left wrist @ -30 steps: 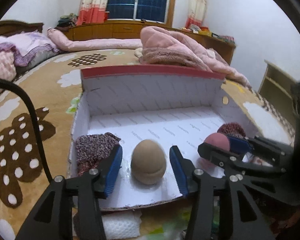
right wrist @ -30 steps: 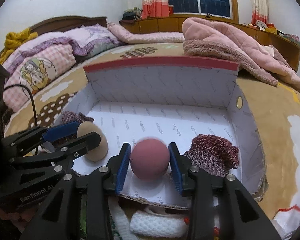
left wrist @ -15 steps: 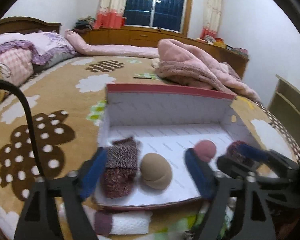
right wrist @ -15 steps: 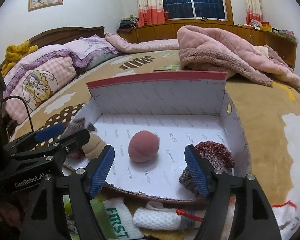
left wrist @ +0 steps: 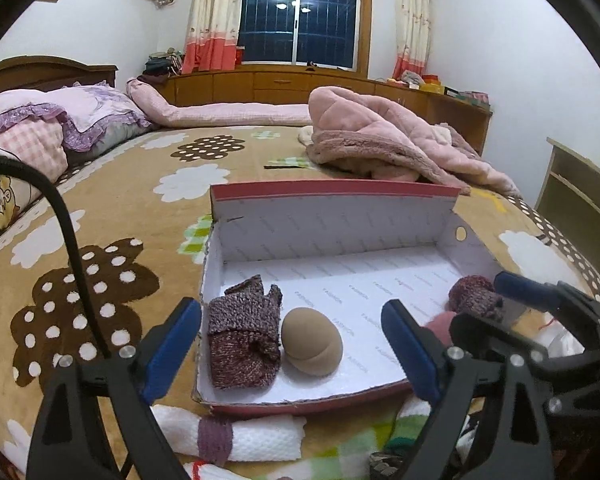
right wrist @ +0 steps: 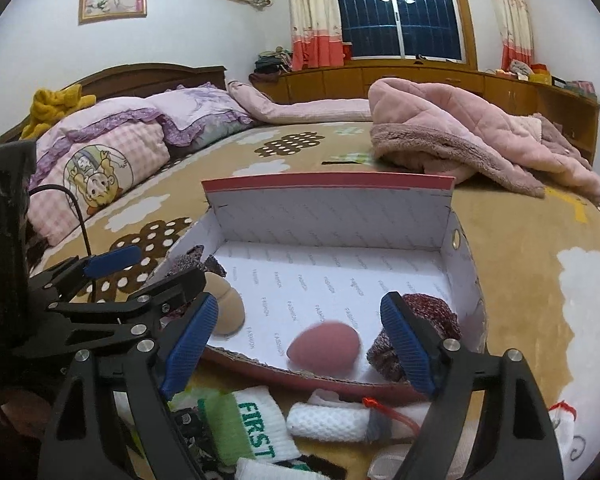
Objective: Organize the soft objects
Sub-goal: 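Withdraw both grippers from the shoebox toward the remaining items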
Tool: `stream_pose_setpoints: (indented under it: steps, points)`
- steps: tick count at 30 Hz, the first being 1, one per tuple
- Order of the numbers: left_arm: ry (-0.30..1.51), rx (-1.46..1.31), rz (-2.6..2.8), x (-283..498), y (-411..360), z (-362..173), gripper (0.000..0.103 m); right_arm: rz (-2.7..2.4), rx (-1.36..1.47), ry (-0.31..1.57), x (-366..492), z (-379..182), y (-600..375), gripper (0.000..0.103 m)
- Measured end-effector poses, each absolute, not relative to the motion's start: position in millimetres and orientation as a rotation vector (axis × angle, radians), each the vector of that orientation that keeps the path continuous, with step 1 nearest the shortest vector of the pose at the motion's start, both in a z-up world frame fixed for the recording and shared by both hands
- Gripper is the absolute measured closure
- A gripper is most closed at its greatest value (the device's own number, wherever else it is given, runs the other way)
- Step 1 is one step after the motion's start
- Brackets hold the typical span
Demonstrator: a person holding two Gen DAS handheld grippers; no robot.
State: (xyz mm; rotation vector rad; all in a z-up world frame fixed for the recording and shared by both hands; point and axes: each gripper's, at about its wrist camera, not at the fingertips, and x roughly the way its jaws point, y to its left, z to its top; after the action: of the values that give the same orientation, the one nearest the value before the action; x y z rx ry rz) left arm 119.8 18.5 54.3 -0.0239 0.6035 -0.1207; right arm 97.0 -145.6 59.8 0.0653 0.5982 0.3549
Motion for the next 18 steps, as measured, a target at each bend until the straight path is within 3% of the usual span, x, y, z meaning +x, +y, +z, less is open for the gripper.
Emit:
stream_pose_setpoints:
  steps: [18]
  points:
    - [0.613,-0.041,-0.165,86,18,59,0.009,0.184,0.068,0.587,71,54,-160,0.018]
